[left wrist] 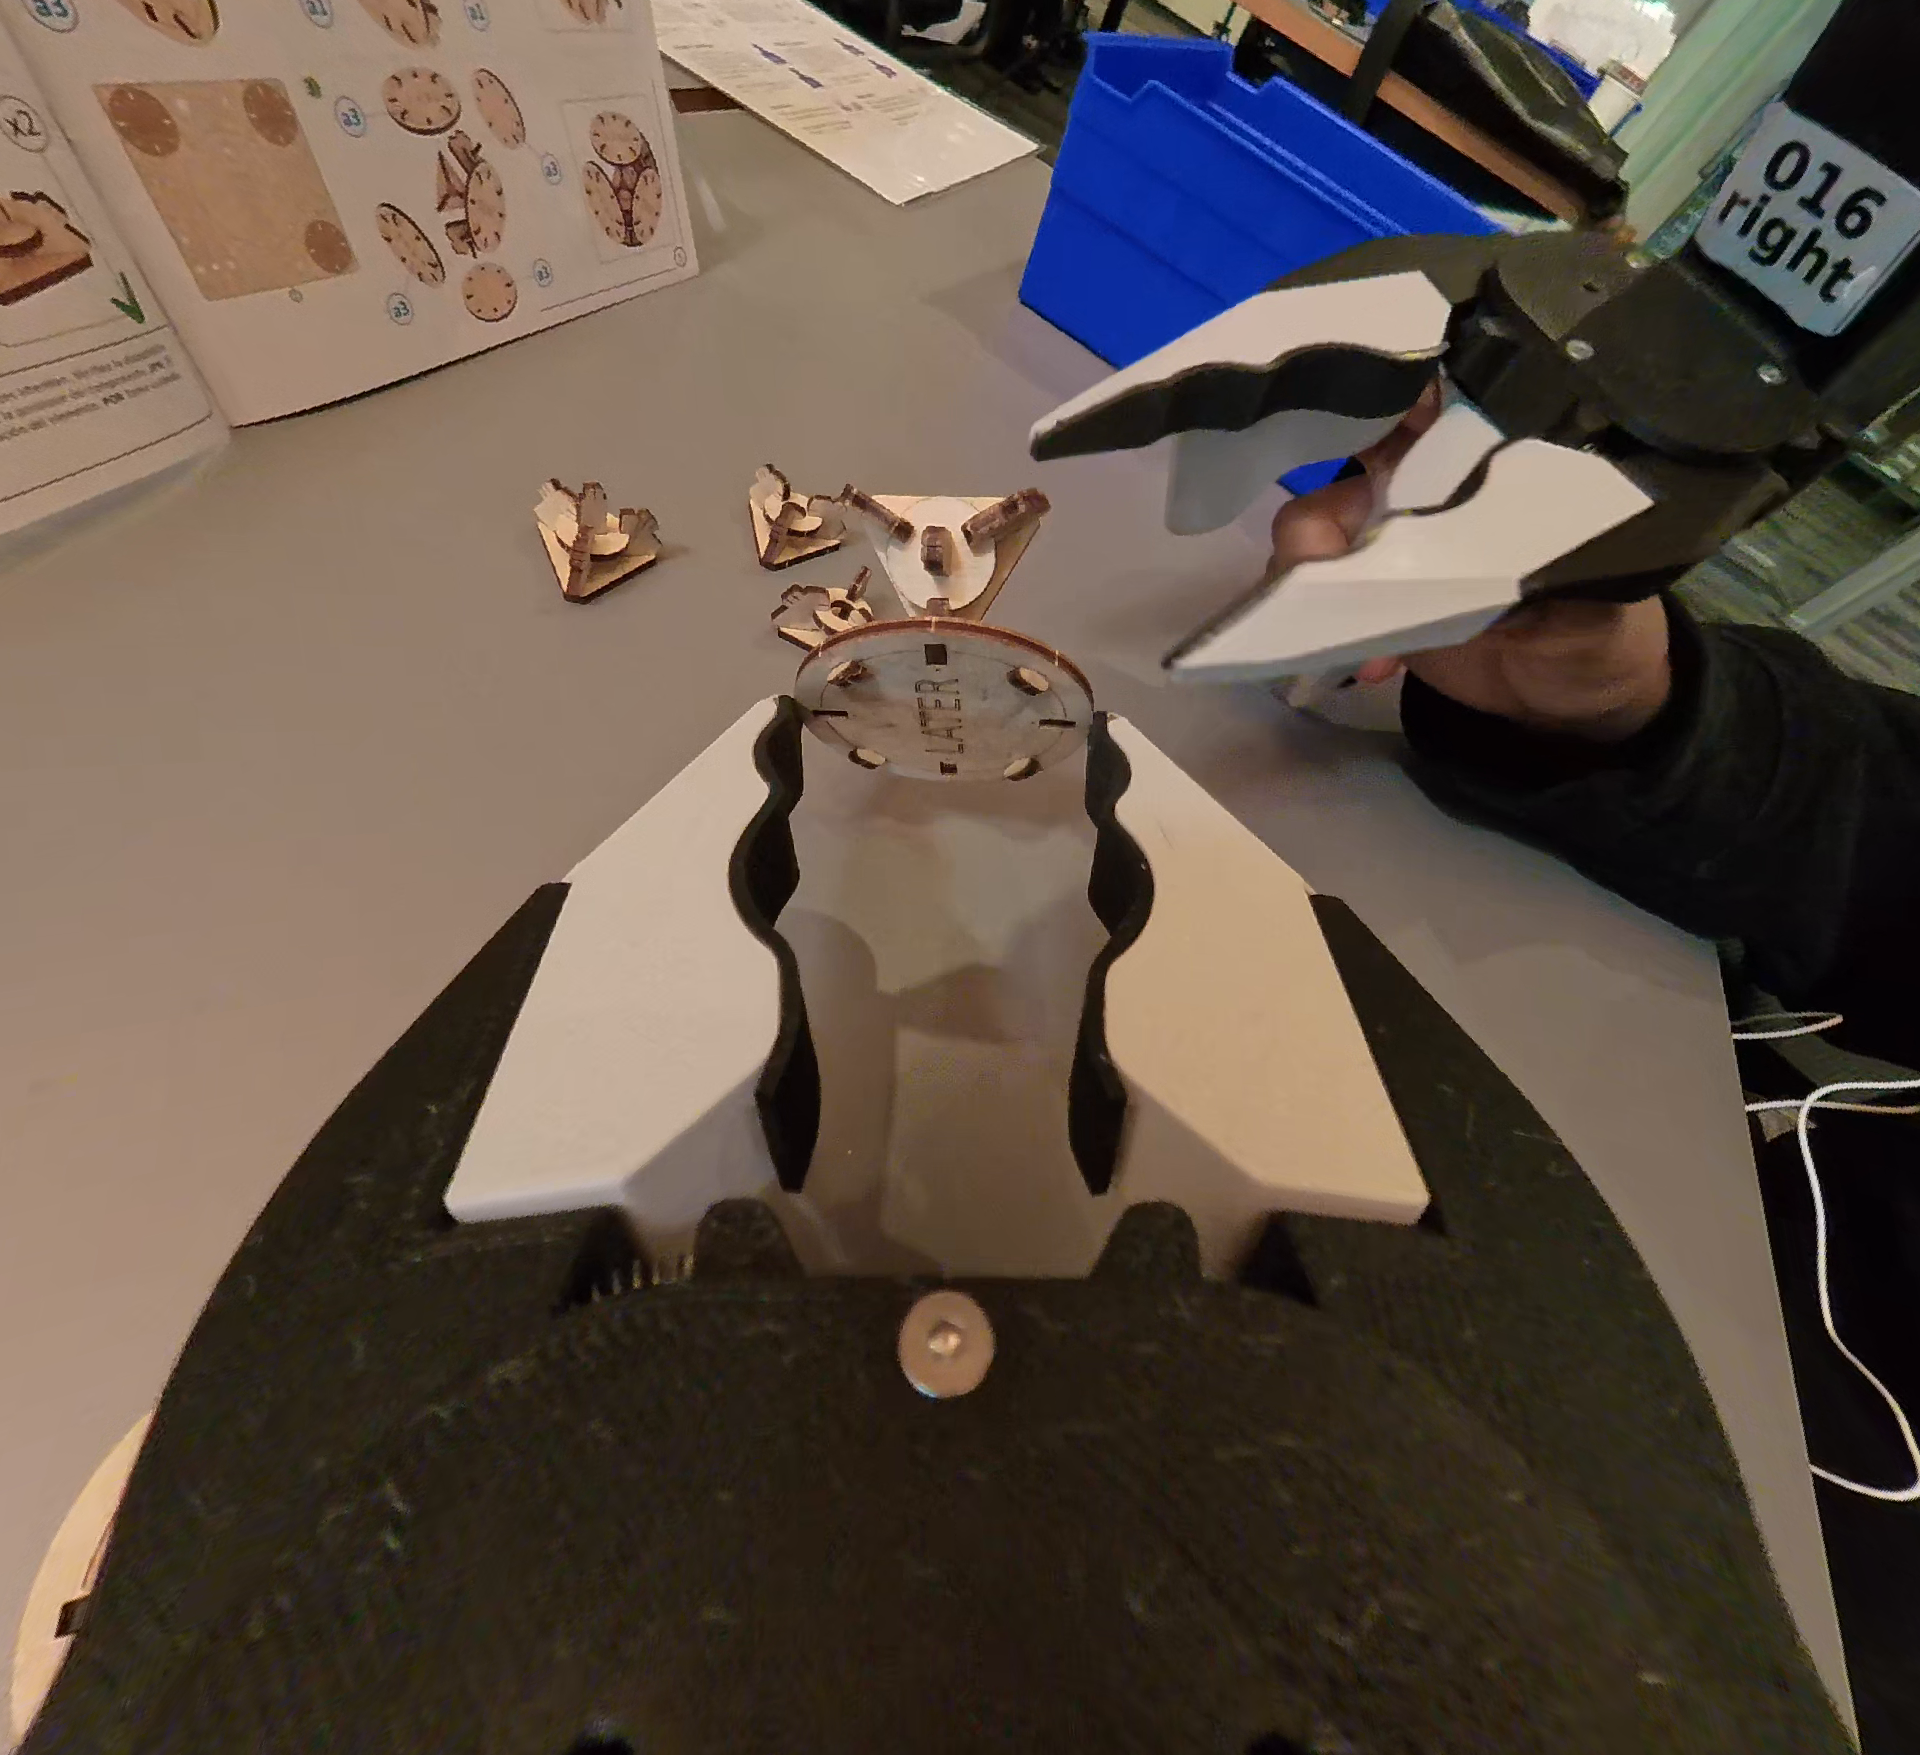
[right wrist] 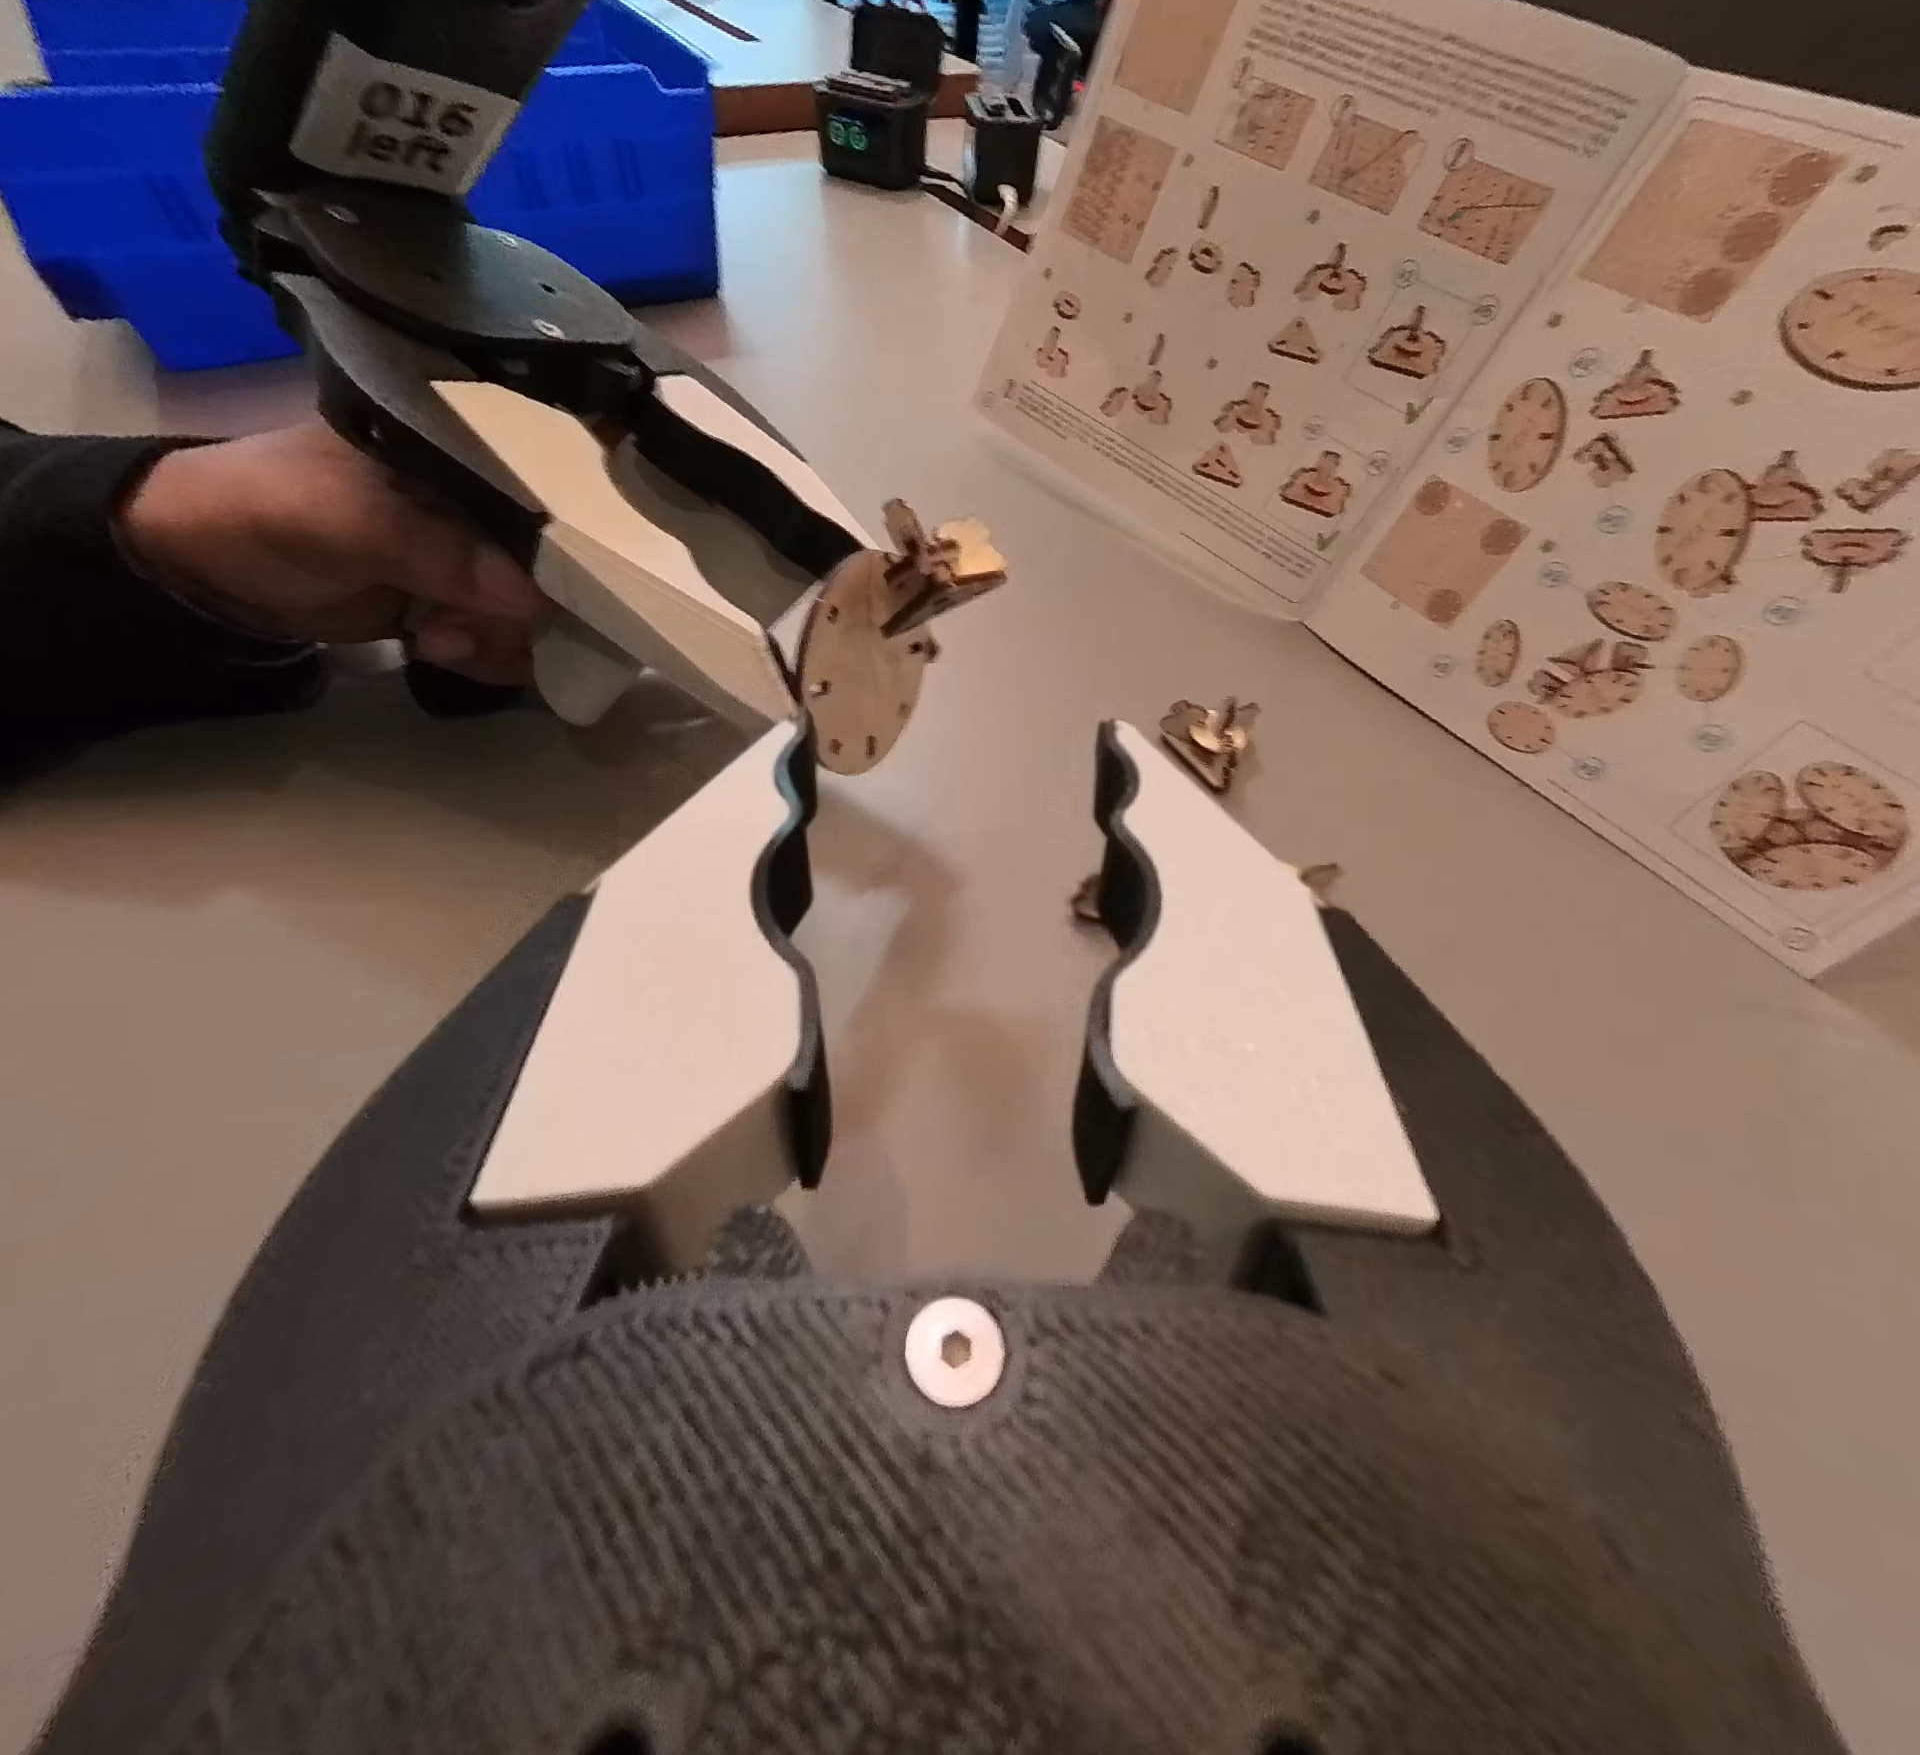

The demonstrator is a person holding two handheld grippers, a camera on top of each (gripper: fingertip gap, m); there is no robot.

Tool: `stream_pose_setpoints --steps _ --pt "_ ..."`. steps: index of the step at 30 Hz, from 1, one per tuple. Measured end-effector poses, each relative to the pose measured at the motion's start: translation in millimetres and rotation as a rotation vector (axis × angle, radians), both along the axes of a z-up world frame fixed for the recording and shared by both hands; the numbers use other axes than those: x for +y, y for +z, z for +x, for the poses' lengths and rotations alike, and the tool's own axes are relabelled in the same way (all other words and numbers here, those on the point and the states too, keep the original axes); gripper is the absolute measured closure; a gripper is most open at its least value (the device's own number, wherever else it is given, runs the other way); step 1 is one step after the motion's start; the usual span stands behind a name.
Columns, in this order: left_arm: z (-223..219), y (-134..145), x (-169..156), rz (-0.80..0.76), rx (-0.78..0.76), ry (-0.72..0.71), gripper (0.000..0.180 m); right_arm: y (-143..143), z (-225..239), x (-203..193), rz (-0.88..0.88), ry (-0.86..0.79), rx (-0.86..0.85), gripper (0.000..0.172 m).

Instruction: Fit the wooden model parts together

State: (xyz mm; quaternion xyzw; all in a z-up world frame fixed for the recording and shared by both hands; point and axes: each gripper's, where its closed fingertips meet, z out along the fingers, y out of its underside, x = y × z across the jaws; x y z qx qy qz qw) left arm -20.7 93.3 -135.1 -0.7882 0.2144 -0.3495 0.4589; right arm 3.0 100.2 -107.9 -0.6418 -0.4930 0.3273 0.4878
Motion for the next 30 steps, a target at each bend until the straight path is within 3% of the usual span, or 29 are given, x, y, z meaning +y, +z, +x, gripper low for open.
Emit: stream_pose_setpoints --steps 7,14,25,28,30 --pt "-0.1 -0.4 0.3 -0.002 0.001 0.001 0.127 -31.7 15.2 29.8 -0.001 -0.118 -0.157 0.123" --pt "0.1 -0.9 0.4 -0.004 0.005 0.001 0.127 -49.1 6.9 49.9 -0.112 -0.140 -0.176 0.119" --pt "-0.4 -1.5 1.2 -0.031 -0.027 0.000 0.127 -74.6 4.0 51.8 -0.171 -0.165 -0.318 0.125" --pt "-2.1 -0.6 2.1 -0.038 -0.046 0.006 0.127 -81.2 4.0 45.4 -0.216 -0.132 -0.346 0.140" --pt "-2.8 0.2 2.2 -0.036 -0.053 0.007 0.127 -78.8 3.0 39.3 -0.214 -0.095 -0.332 0.168"
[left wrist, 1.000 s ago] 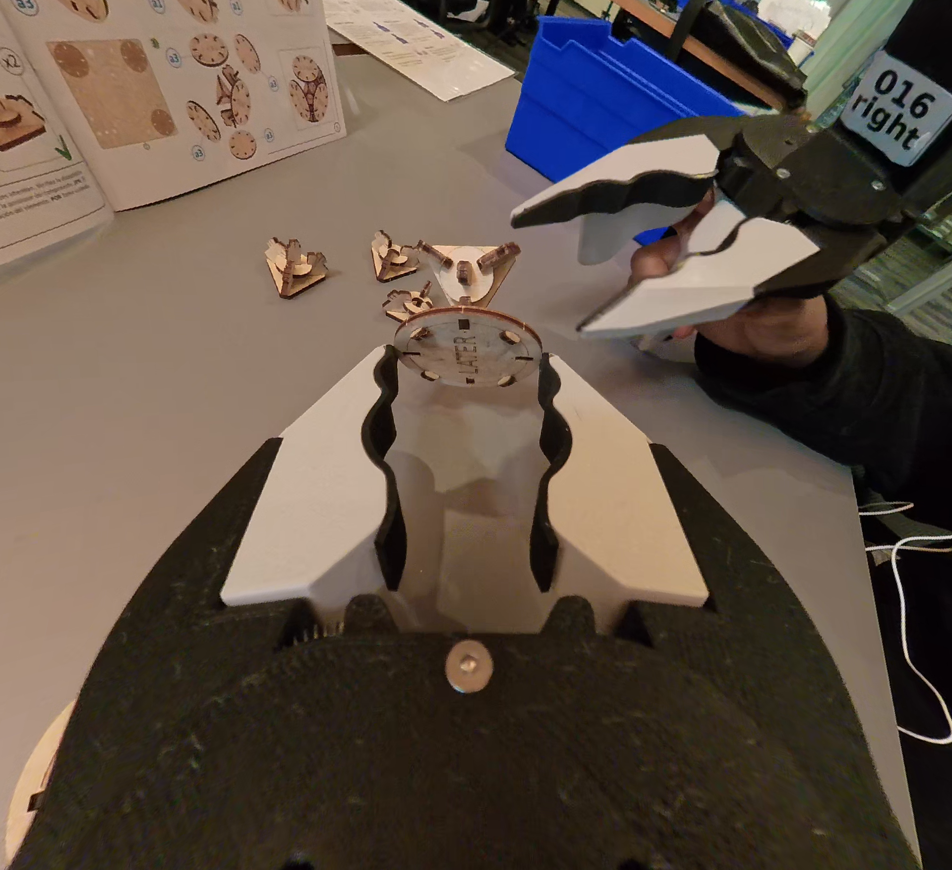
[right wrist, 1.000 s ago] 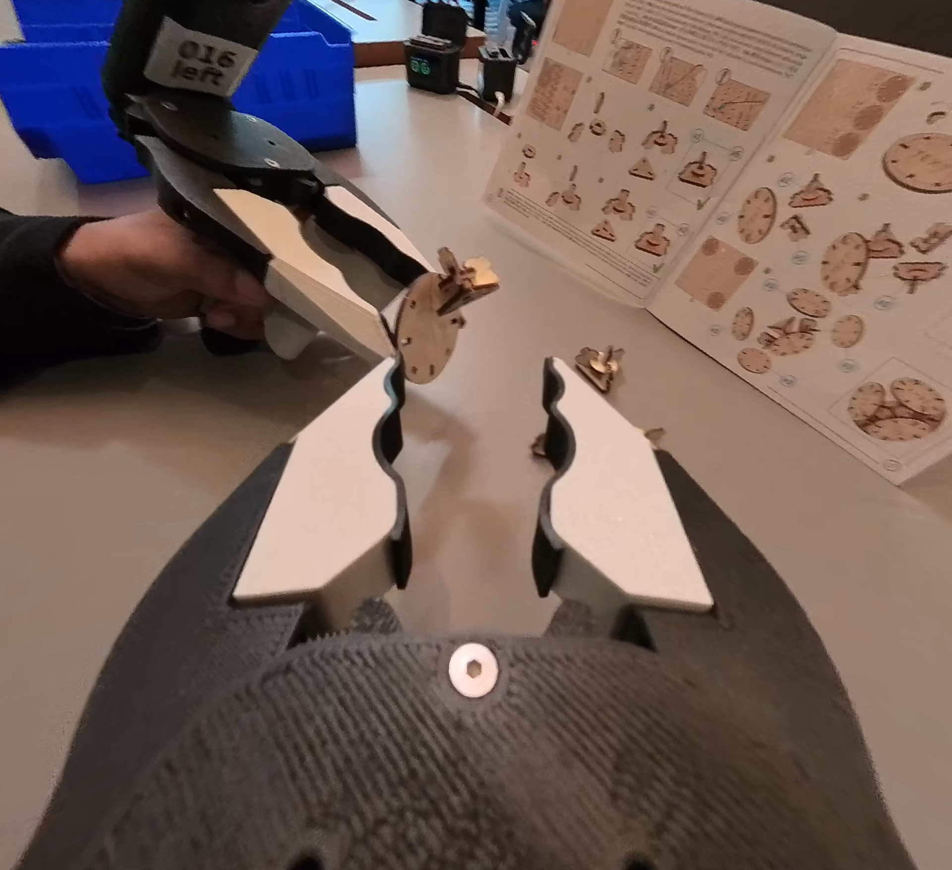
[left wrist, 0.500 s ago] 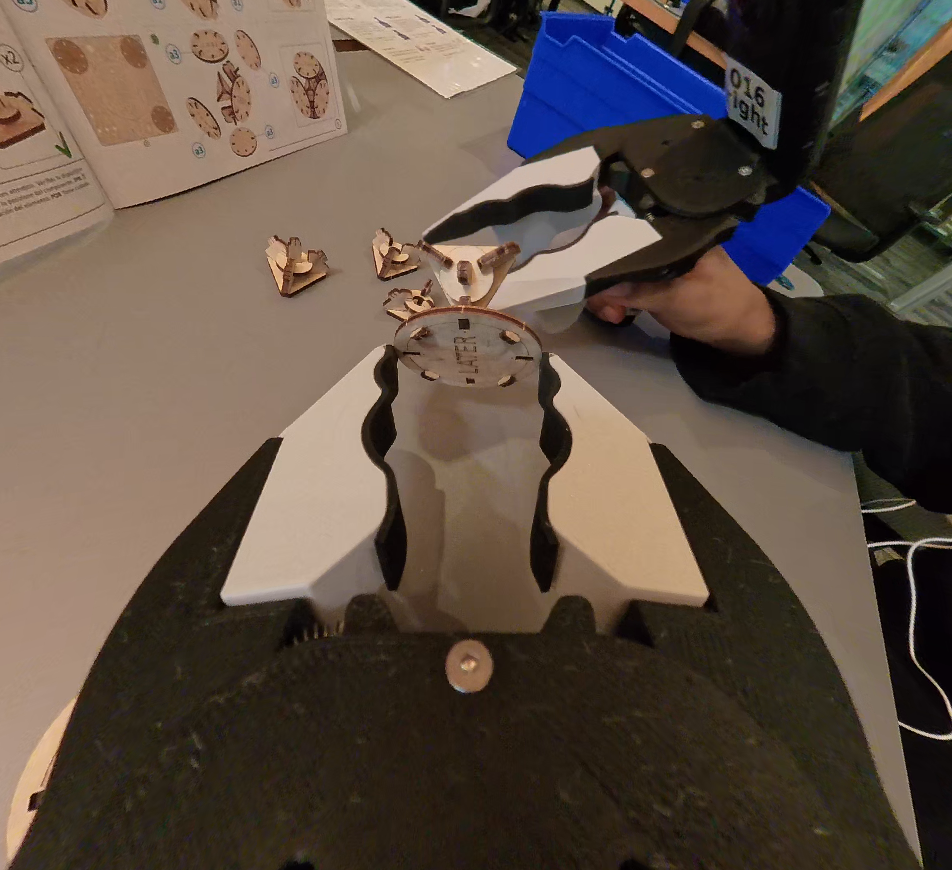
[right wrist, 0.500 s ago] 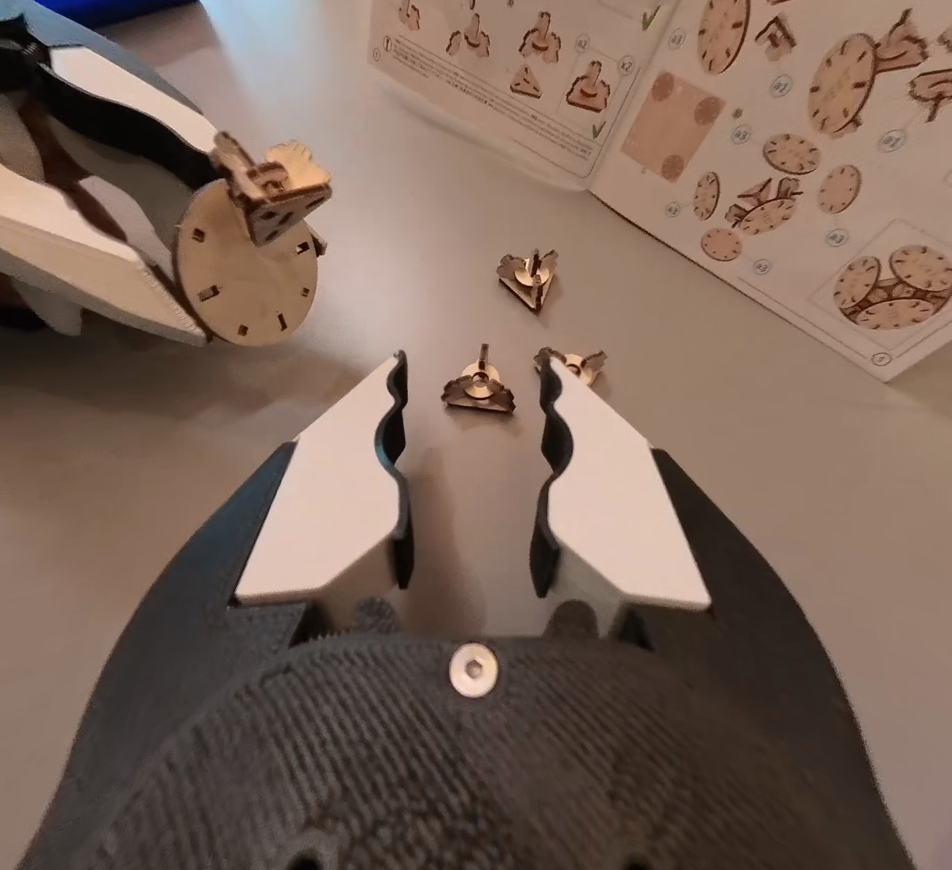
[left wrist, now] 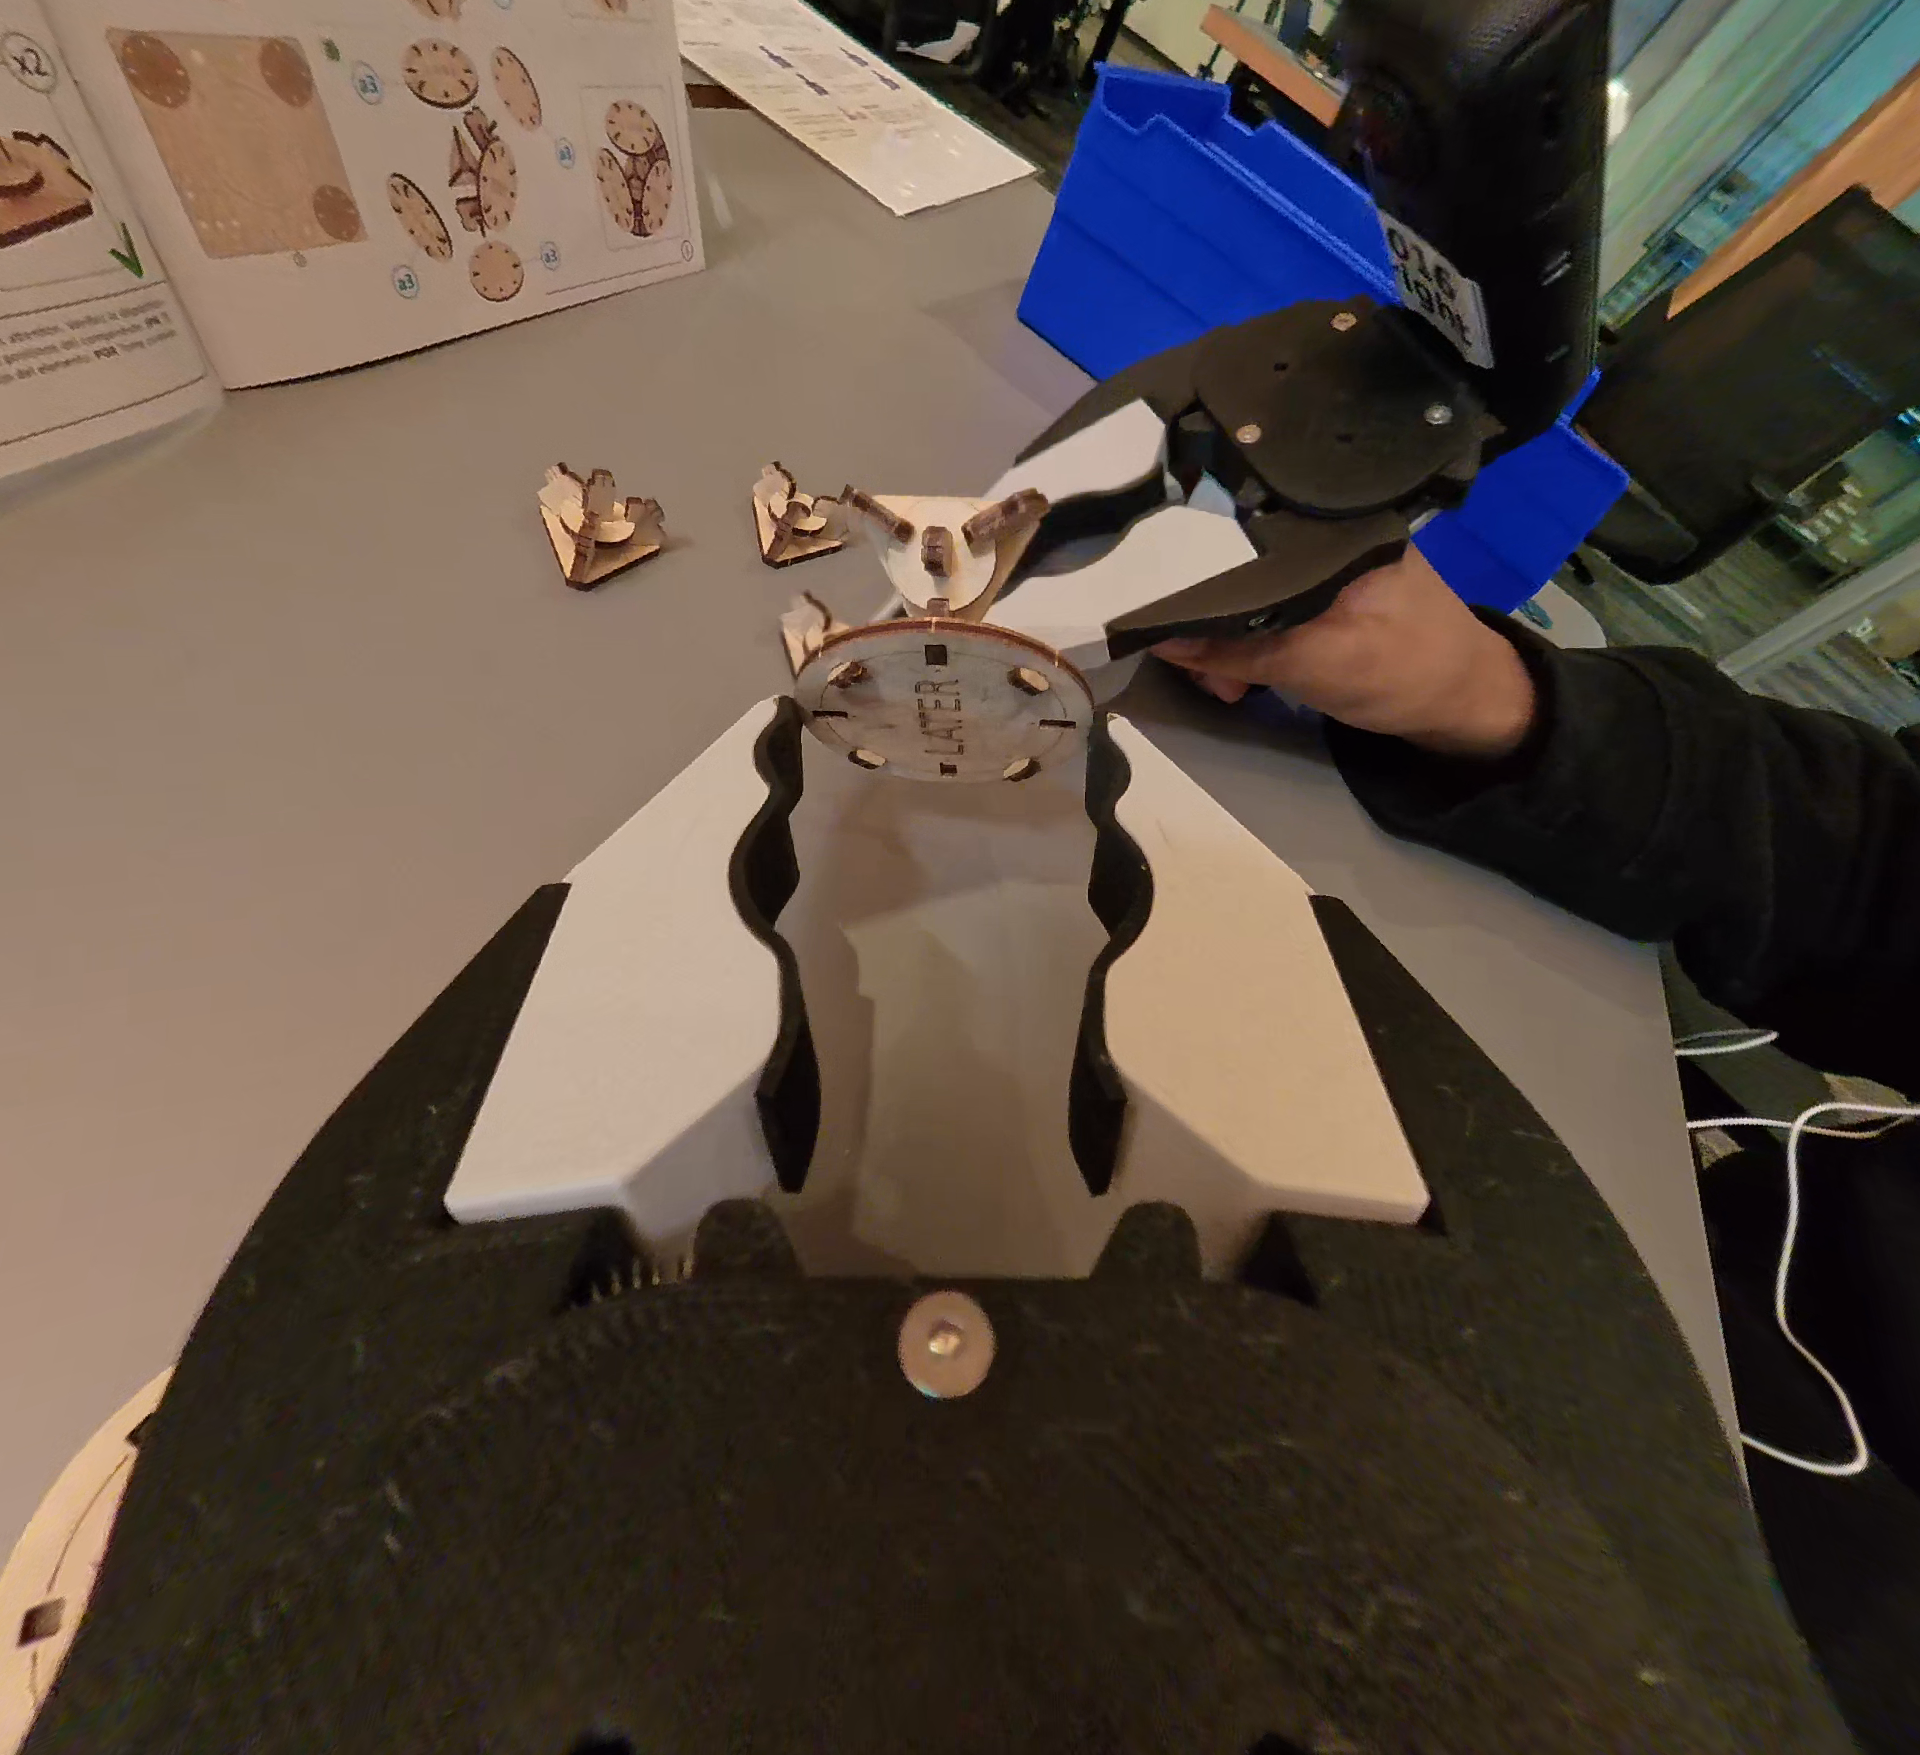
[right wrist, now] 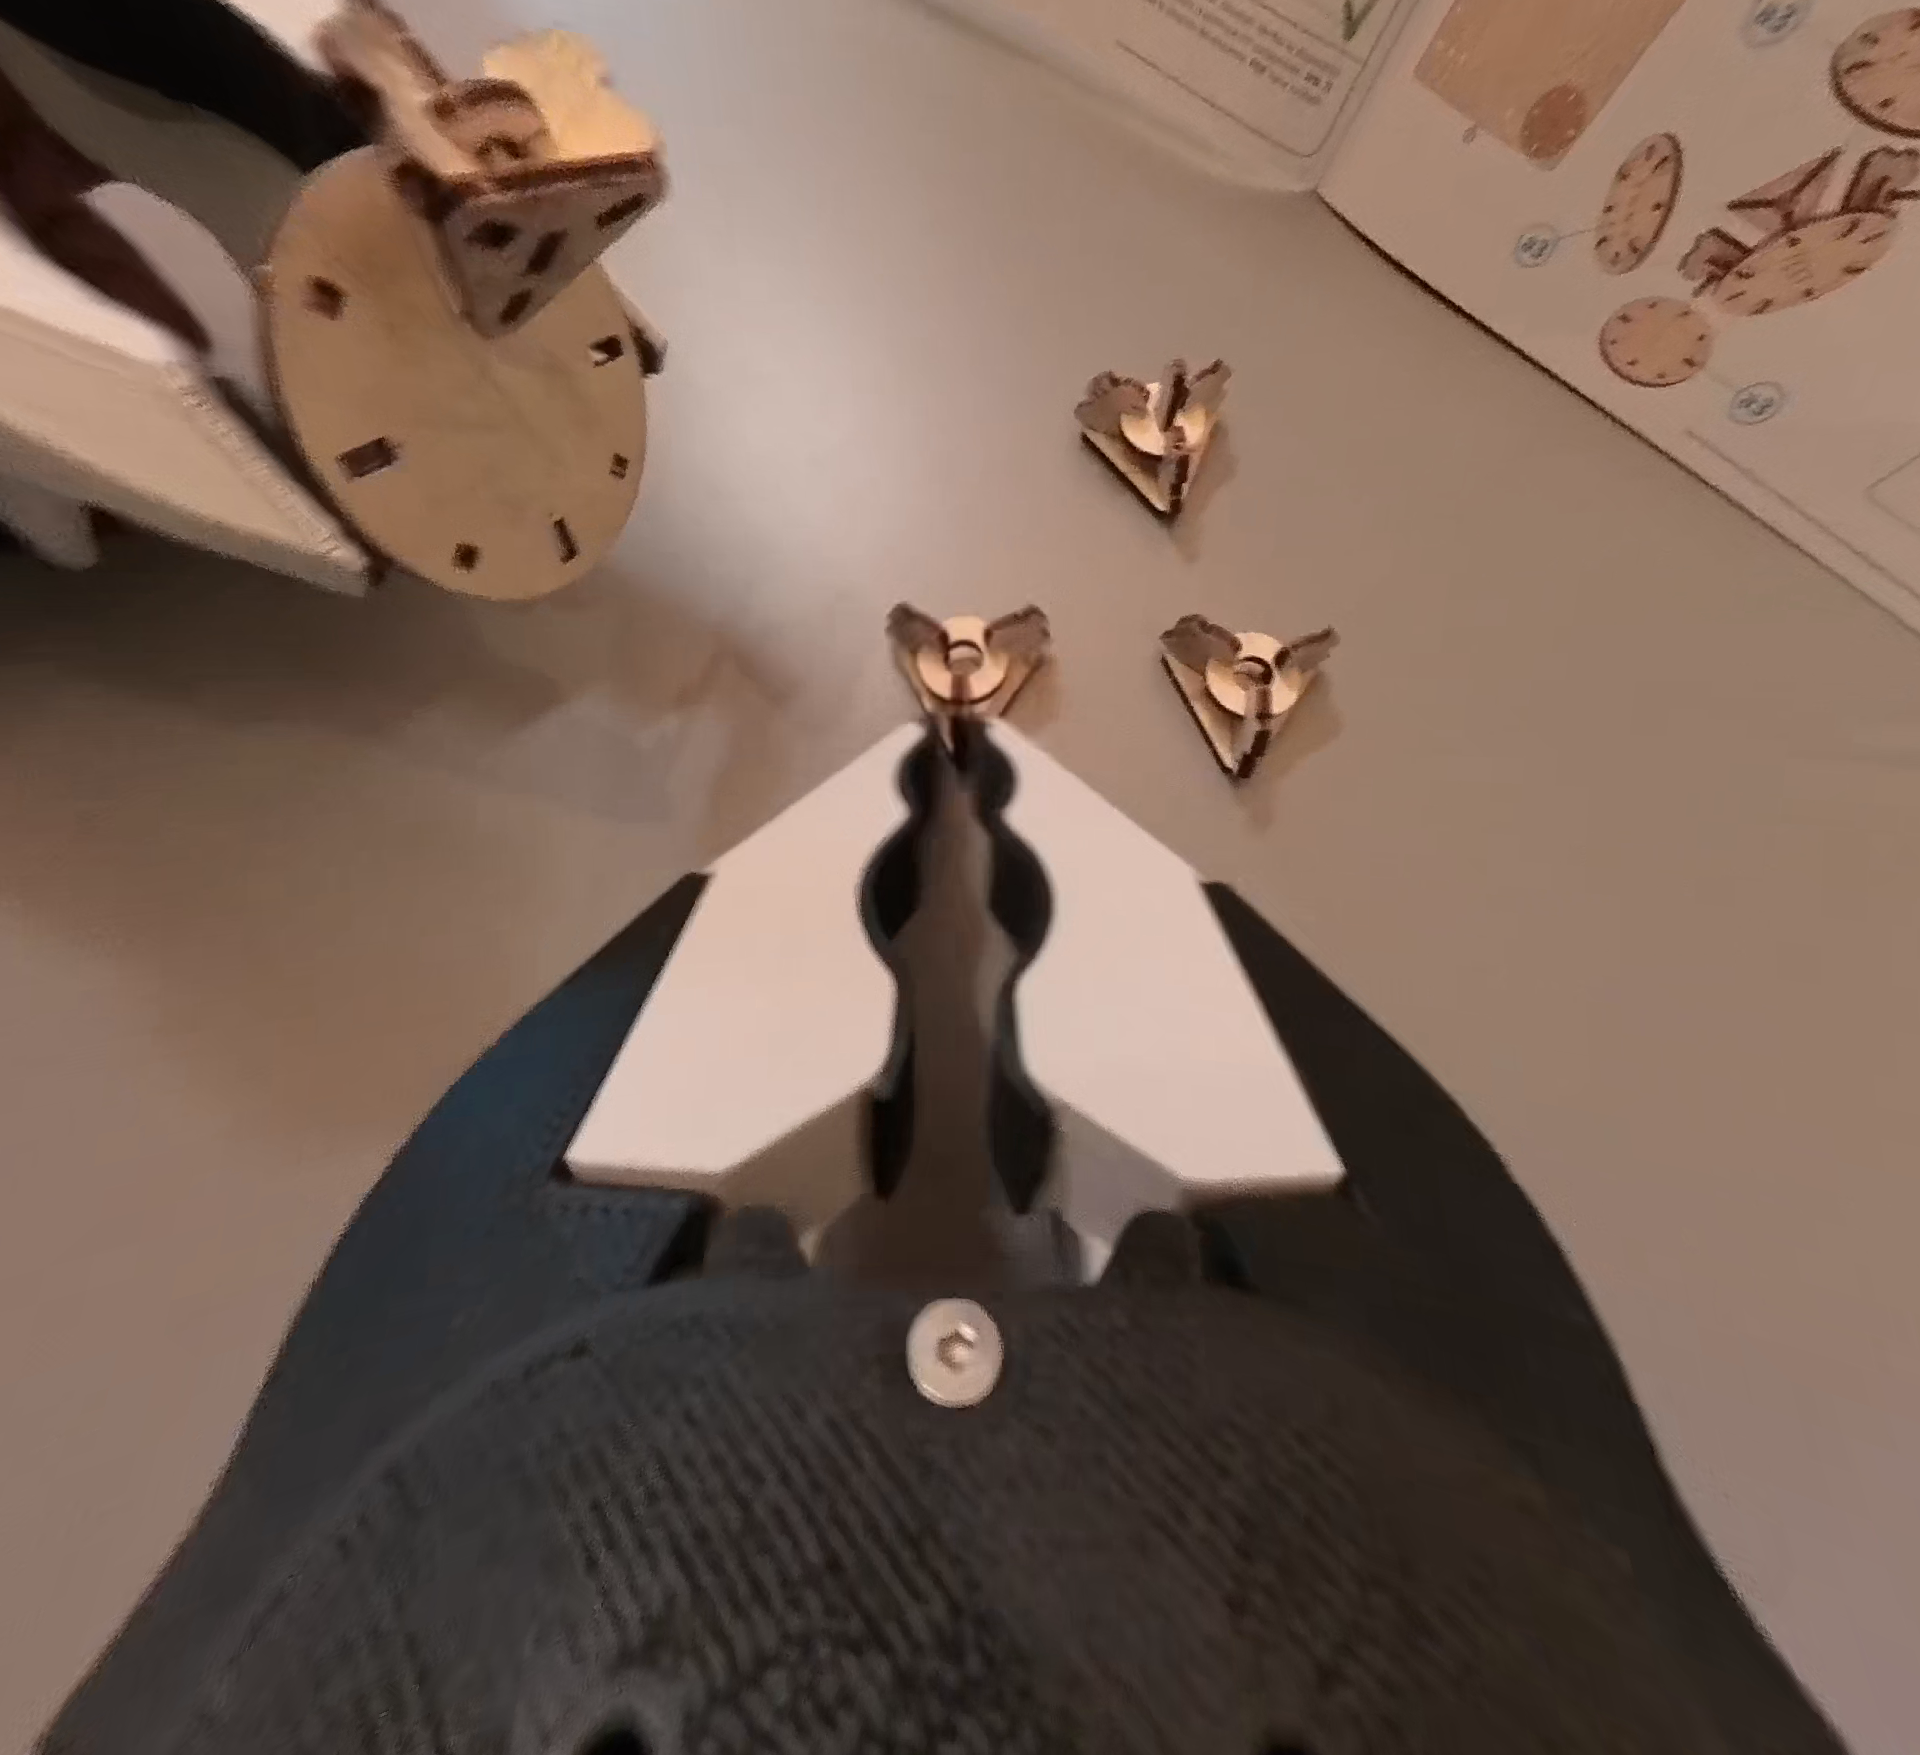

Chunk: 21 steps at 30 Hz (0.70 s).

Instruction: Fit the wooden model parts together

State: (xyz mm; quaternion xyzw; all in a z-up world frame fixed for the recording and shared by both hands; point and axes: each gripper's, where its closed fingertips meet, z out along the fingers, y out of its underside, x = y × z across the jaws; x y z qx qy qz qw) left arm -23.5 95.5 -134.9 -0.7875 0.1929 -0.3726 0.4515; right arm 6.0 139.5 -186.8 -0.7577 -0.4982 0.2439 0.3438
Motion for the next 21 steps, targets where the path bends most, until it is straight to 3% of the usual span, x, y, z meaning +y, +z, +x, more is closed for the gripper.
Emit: stream_pose_setpoints --steps 3,7,14,21 --pt "-0.1 1.0 -0.4 0.003 -0.006 -0.003 0.127 6.5 2.6 -4.3 0.035 0.021 0.029 0.171" --pt "-1.6 1.4 0.5 -0.005 -0.023 0.001 0.127 10.4 5.8 -3.3 0.033 0.008 0.056 0.140" --pt "-1.7 0.9 0.7 -0.008 -0.024 0.002 0.127 2.3 4.5 -3.8 0.022 0.017 0.008 0.143" --pt "-5.0 1.7 2.7 -0.036 -0.074 0.008 0.127 8.6 20.3 16.7 0.063 -0.069 0.030 0.157"
